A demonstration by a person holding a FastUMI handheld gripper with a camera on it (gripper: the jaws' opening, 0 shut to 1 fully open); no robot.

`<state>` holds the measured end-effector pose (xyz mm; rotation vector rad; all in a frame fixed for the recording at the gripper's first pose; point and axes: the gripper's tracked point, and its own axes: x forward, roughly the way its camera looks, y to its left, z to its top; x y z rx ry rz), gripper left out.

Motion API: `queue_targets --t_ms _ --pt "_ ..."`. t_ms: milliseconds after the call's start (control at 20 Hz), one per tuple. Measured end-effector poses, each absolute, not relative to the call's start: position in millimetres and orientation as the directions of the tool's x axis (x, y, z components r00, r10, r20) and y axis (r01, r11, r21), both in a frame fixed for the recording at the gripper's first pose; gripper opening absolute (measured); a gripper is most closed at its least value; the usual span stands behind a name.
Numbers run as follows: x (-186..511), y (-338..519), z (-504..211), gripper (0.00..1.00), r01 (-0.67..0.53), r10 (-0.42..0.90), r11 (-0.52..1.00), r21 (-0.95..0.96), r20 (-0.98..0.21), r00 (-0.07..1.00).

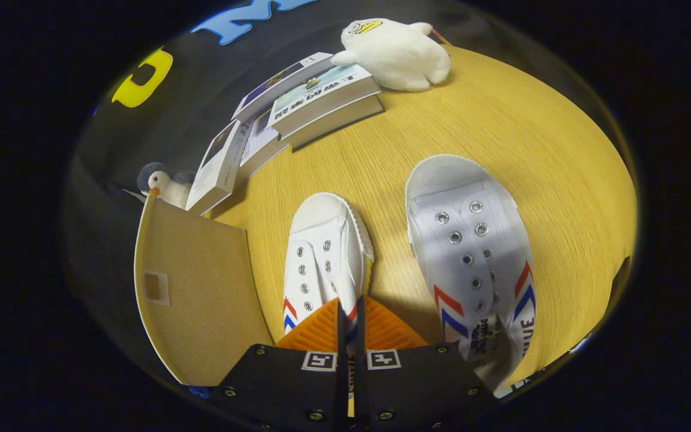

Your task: Open the storage box then place both shoes into the box .Put the left shoe in first, then the right shoe, with the right side of both shoes facing outward in a uniform manner.

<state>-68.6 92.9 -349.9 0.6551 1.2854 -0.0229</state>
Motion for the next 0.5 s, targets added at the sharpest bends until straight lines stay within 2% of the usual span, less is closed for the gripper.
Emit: queue_targets --t_ms 250,500 --pt "-51.3 99.2 -300.8 0.04 0.35 0.384 0.787 0.508 -0.848 0.366" --pt "-31.0 109.4 -238.4 0.04 0.272 0.408 0.792 0.546 -0.806 0.429"
